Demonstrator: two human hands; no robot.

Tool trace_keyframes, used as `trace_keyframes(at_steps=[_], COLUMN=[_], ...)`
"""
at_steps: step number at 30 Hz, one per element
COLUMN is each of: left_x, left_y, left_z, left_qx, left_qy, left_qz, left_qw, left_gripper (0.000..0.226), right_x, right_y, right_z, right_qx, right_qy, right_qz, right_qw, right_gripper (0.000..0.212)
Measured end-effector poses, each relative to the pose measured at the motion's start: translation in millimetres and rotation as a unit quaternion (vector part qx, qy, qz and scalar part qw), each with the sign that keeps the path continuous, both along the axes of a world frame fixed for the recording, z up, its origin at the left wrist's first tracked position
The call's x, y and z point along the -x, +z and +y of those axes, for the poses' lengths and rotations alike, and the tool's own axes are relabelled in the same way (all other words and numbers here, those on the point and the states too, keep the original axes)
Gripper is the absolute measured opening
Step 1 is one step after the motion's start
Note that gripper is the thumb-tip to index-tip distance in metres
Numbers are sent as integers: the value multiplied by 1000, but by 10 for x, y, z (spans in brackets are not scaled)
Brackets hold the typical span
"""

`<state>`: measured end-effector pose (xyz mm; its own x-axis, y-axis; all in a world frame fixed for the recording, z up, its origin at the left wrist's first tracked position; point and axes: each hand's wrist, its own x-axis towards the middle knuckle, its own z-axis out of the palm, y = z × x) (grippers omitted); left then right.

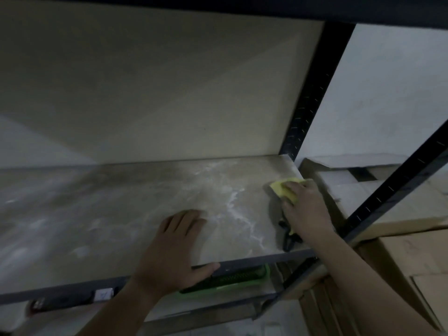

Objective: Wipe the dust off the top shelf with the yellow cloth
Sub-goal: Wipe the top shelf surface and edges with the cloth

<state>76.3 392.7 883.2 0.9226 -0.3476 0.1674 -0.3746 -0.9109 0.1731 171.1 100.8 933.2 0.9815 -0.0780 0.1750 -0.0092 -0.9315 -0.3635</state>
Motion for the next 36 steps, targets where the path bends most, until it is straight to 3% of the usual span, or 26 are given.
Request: trace_keyframes(at_steps=[2,6,10,14,17,20,22,25,27,29,32,34,36], left_x=[-1,0,-19,-3,6,-10,-18,-26,-26,-24,-20,-10,-6], left_y=[1,-8,5,18,23,11,7,16,29,33,29,27,20], left_z=[7,11,12,-6,7,10,9,4,-12,-23,-7,-3,-6], left_qx=[-1,0,4,-3,-9,-15,-15,-13,-16,-17,-9,-1,0], left_qy=[-2,-1,-1,-3,-2,-1,-4,-5,0,3,0,-3,-5], left_qz=[2,8,18,9,6,6,2,-6,-5,-2,-5,-13,-21], left_qw=[1000,1000,1000,1000,1000,1000,1000,1000,1000,1000,1000,1000,1000], left_gripper=[85,88,89,88,86,86,85,84,84,84,83,81,80], right_x=[7,173,496,615,274,-251,-492,-585,-518,-427,-346,-416,-593], right_y=[-147,-331,-262,-164,-72,-99,-158,-203,-173,-186,-150,-26,73], right_z=[-50,-68,266,632,378,-91,-220,-59,193,500,858,751,430], right_qx=[72,31,-5,-74,-117,-70,-60,-7,38,-26,-174,-251,-218], right_qy=[-25,32,98,237,152,-4,-62,-72,-18,69,236,220,120], right_qz=[26,61,1,-7,-35,-87,-46,33,8,-4,37,27,-54], right_qw=[997,997,995,969,981,994,995,997,999,997,955,942,967], right_gripper=[38,51,43,41,46,42,38,38,34,37,39,41,46])
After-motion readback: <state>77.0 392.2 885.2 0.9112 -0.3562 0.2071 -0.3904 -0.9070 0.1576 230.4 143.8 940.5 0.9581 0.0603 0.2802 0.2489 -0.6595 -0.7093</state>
